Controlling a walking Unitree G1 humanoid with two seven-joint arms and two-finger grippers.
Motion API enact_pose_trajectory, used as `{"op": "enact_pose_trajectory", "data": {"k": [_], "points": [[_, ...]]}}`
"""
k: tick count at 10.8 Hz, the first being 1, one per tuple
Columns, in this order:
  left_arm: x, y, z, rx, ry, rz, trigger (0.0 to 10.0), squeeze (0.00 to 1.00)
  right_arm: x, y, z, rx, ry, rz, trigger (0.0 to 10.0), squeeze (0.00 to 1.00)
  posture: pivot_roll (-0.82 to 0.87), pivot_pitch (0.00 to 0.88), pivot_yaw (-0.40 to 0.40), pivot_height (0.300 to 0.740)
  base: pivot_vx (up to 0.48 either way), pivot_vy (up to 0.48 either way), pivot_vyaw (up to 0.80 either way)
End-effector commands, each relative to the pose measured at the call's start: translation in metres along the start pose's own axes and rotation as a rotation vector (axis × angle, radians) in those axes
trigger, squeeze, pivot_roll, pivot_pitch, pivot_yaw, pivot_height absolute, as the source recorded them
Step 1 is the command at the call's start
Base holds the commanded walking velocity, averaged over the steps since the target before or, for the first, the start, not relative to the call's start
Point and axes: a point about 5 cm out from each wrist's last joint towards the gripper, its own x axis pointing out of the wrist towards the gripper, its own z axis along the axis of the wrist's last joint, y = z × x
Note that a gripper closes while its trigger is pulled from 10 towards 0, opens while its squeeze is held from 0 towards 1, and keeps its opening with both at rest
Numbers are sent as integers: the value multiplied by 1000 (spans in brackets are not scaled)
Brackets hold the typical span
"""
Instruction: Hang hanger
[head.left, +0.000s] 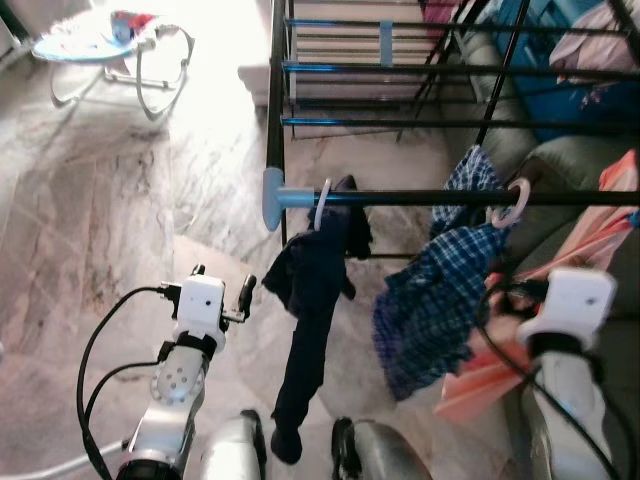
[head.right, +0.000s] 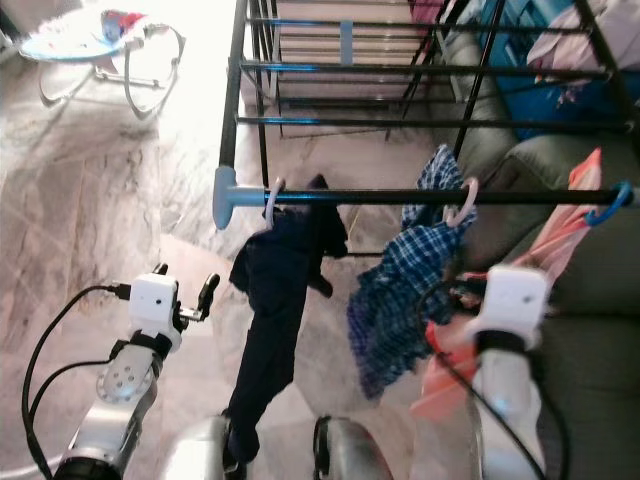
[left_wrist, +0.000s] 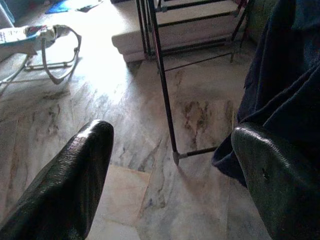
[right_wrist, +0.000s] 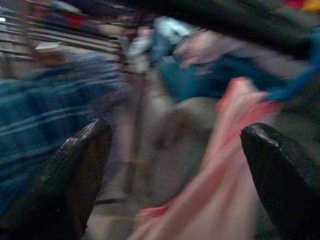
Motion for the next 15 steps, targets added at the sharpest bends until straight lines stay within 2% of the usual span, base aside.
{"op": "enact_pose_trajectory", "data": {"k": [1,2,3,4,6,7,8,10,11,12,15], "points": [[-4,2,-3,4,19,8,10000,0,1,-18,-10,-56,53,-105,10000,0,-76,249,-24,740,0,0,0],[-7,-1,-5,8,28,-9,10000,0,7,-34,-20,-90,91,-179,10000,0,-72,247,-23,740,0,0,0],[-7,0,-5,9,26,-8,10000,0,16,-39,-22,-125,86,-196,10000,0,-67,245,-25,740,0,0,0],[-6,1,-5,10,25,-7,10000,0,26,-45,-29,-111,148,-259,10000,0,-63,243,-27,740,0,0,0],[-7,0,-6,12,33,-13,10000,0,42,-40,-42,-88,239,-235,10000,0,-53,238,-29,740,0,0,0],[-8,-1,-7,12,37,-18,10000,0,48,-38,-56,-60,324,-244,10000,0,-47,238,-28,740,0,0,0],[-7,-3,-6,15,33,-24,10000,0,55,-37,-60,-20,342,-233,10000,0,-41,239,-30,740,0,0,0],[-7,-1,-6,17,35,-19,10000,0,72,-31,-60,-5,357,-163,10000,0,-34,235,-32,740,0,0,0],[-7,-2,-6,17,34,-19,10000,0,76,-31,-61,12,369,-163,3647,0,-34,234,-33,740,0,0,0],[-7,-3,-6,15,35,-20,10000,0,78,-30,-64,26,382,-150,0,0,-32,231,-33,740,0,0,0],[-7,-1,-8,24,44,-21,10000,0,76,-28,-69,76,403,-142,0,0,-34,211,-37,740,0,0,0]]}}
